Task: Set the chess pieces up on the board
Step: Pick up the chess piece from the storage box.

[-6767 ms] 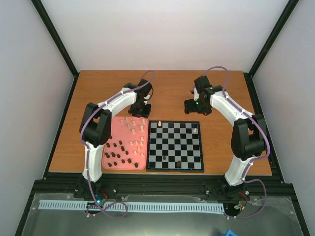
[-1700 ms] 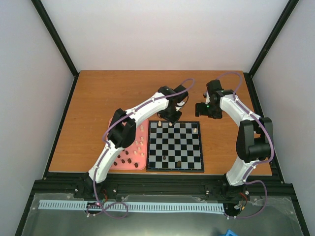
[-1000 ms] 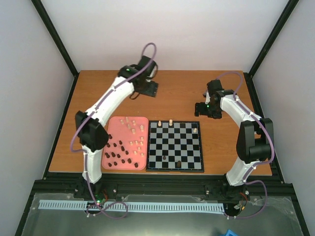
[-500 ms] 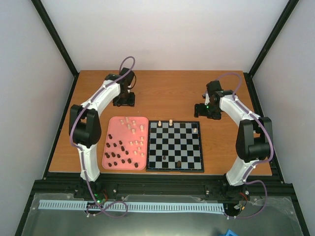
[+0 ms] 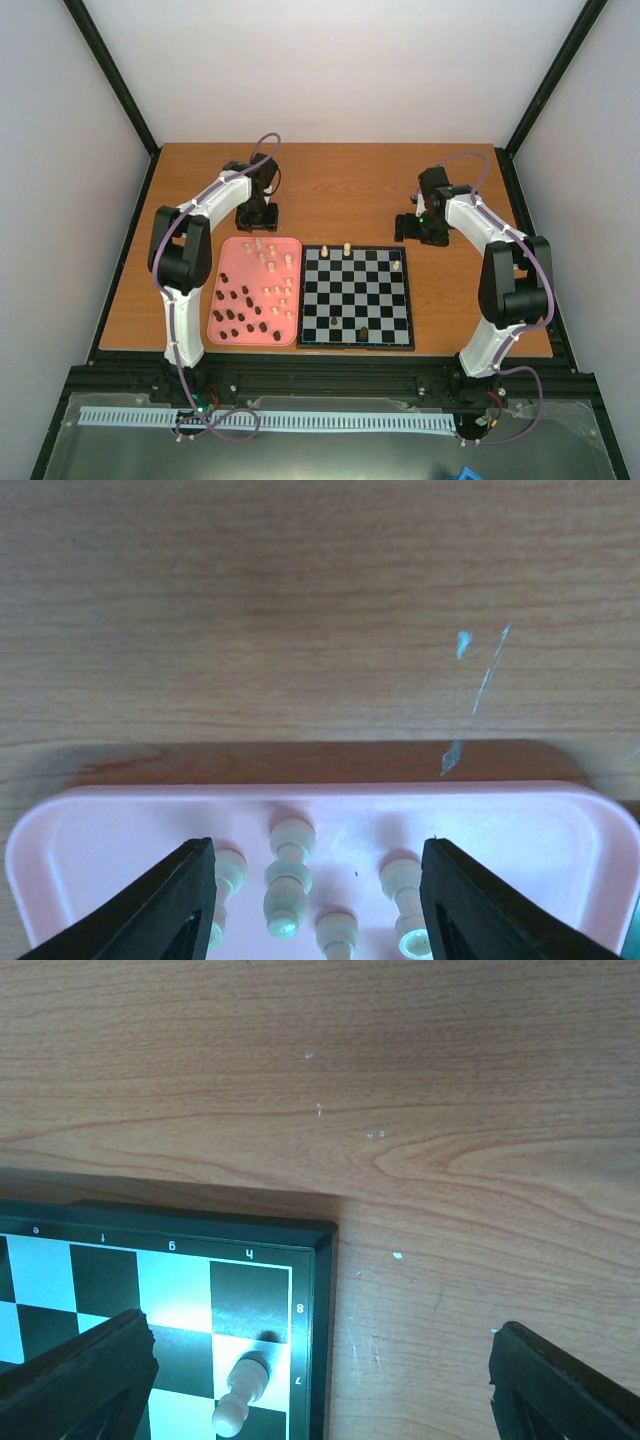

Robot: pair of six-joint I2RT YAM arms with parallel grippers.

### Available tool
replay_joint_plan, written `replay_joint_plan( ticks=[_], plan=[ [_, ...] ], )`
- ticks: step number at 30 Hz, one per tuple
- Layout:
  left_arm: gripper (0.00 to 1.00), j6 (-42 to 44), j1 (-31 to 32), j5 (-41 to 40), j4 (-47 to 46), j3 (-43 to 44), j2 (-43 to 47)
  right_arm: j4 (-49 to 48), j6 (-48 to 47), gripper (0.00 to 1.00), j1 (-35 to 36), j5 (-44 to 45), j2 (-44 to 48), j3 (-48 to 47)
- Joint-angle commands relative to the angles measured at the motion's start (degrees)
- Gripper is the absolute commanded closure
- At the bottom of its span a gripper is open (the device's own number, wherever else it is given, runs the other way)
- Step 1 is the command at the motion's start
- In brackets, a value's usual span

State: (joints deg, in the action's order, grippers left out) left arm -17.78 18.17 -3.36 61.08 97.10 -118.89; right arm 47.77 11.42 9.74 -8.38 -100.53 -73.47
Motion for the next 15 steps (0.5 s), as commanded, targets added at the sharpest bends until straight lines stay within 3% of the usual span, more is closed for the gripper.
replay_joint_plan(
  ticks=[1, 15],
  plan=[
    [0.41, -0.55, -0.33, 0.87, -1.05, -0.94, -0.27, -0.21, -0.16, 0.09, -0.42, 0.18, -0.76, 0.79],
    [0.47, -0.06, -0.45, -0.71, -1.34, -3.68, -0.32, -0.22, -0.59, 0.10, -0.42, -0.10, -0.59, 0.86]
  ],
)
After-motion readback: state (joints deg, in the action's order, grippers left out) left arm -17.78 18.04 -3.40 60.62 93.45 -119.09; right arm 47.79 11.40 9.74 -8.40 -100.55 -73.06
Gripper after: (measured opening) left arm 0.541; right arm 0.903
